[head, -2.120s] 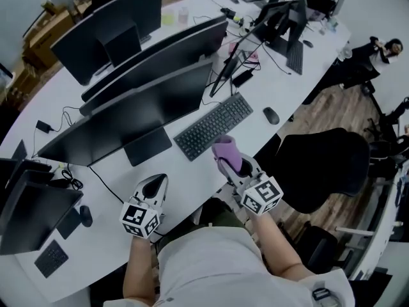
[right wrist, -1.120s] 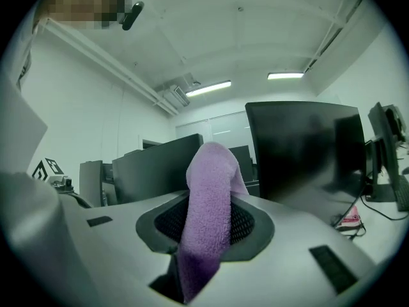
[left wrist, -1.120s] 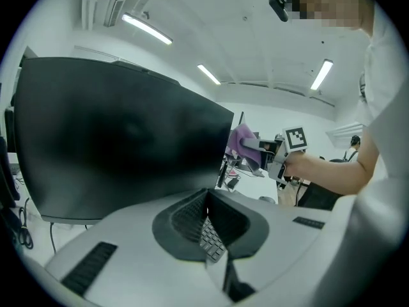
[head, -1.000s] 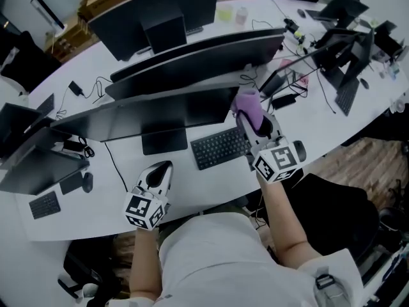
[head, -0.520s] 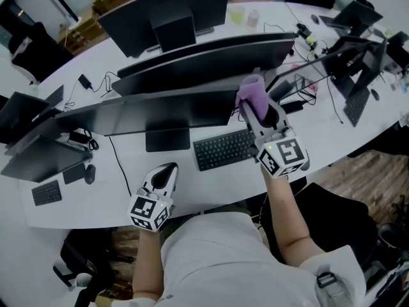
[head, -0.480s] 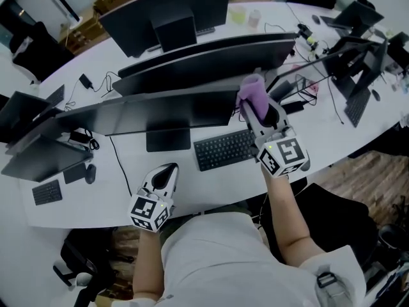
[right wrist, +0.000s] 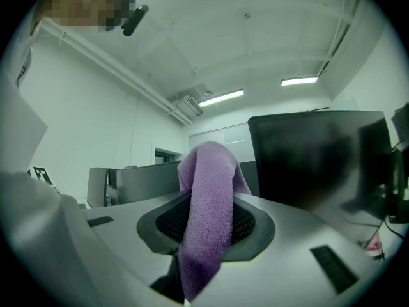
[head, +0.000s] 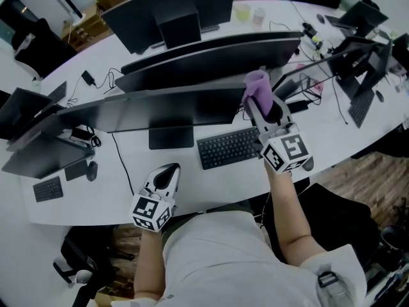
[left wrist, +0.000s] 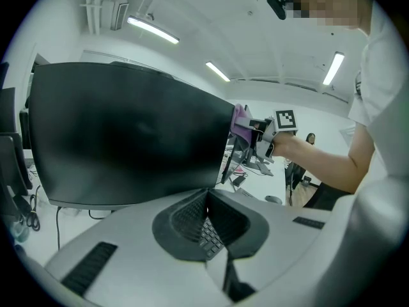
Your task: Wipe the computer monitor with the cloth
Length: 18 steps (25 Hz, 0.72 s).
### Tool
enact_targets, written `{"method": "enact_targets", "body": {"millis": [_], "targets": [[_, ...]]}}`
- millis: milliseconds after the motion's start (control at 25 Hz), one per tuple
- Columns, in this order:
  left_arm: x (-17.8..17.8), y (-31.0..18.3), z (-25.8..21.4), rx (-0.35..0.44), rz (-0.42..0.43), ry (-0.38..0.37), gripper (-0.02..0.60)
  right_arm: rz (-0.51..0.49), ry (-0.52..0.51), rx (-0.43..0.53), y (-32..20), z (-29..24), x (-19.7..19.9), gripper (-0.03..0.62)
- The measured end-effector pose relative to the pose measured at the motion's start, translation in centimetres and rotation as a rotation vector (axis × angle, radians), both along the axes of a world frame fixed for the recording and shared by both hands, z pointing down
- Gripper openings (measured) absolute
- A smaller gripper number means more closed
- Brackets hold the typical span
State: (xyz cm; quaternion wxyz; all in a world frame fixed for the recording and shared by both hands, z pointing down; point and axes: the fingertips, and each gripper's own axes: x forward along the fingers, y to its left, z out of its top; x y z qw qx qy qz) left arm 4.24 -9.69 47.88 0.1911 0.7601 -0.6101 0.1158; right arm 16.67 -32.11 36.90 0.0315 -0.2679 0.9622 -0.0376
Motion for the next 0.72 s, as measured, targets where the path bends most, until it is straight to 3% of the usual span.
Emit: {"method": "enact_targets", "body": {"millis": [720], "targets": [[-1.3, 1.0, 1.5, -0.015, -0.043, 0.019, 0.003, 0.035, 0.063, -0.123, 0.6, 7.6, -0.1, 0.104]]}}
